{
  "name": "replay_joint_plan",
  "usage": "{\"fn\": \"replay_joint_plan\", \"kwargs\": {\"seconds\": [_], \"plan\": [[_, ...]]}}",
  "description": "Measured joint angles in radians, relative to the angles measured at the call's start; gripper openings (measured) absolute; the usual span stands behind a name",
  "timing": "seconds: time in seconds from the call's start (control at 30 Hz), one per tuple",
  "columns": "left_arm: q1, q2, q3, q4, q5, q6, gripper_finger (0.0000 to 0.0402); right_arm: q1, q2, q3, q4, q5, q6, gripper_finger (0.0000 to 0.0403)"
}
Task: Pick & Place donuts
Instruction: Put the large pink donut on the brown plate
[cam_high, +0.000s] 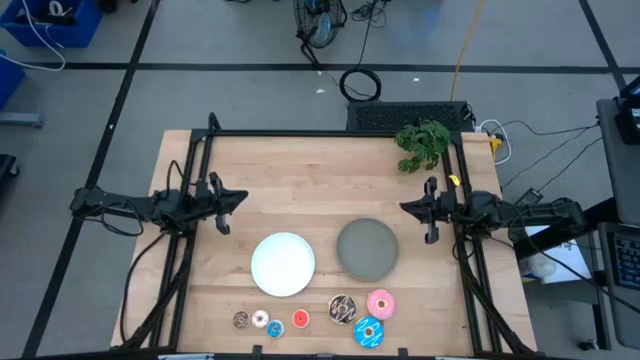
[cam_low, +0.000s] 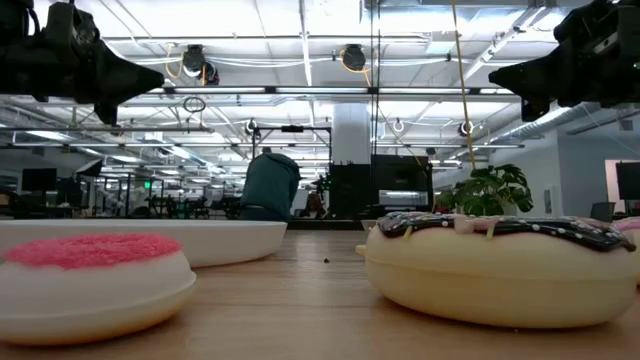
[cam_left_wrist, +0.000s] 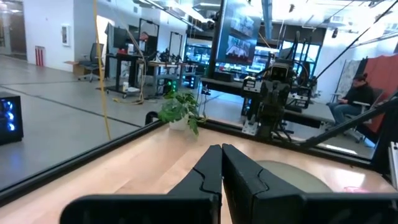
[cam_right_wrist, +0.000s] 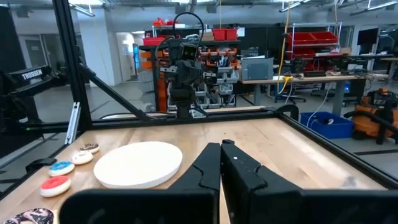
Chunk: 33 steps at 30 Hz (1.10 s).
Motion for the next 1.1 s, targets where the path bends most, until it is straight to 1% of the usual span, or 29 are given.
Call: {"fn": "replay_joint_plan", "kwargs": {"seconds": [0.17,0.2,0.3,0.33,0.57,0.67,0.83,0.93,1.0,1.1], "plan": [[0.000,0.003,0.000,0.034,-0.034,0.027,0.0017,0.000,0.000,0.000,0.000,0.000,0.000,0.0000],[0.000,0.008,0.000,0.035,-0.061,0.047,0.0017,0.000,0.000,0.000,0.000,0.000,0.000,0.0000],[0.000,0.030,0.000,0.033,-0.189,0.086,0.0017,0.000,0.000,0.000,-0.001,0.000,0.000,0.0000],[0.000,0.040,0.000,0.025,-0.208,0.085,0.0017,0.000,0.000,0.000,-0.002,0.000,0.000,0.0000],[0.000,0.088,0.000,0.052,-0.175,0.107,0.0017,0.000,0.000,0.000,-0.002,0.000,0.000,0.0000],[0.000,0.092,0.000,0.052,-0.112,0.078,0.0017,0.000,0.000,0.000,-0.002,0.000,0.000,0.0000],[0.000,0.092,0.000,0.052,0.092,0.084,0.0017,0.002,0.000,0.000,-0.026,-0.003,0.000,0.0000],[0.000,0.101,0.000,0.053,0.207,0.118,0.0017,0.002,0.002,0.000,-0.032,-0.004,0.001,0.0000],[-0.001,0.109,0.000,0.068,0.245,0.138,0.0017,0.002,0.002,0.000,-0.032,-0.024,0.001,0.0000],[-0.006,0.119,0.000,0.141,0.253,0.155,0.0017,0.002,0.002,0.000,-0.033,-0.072,0.001,0.0000]]}}
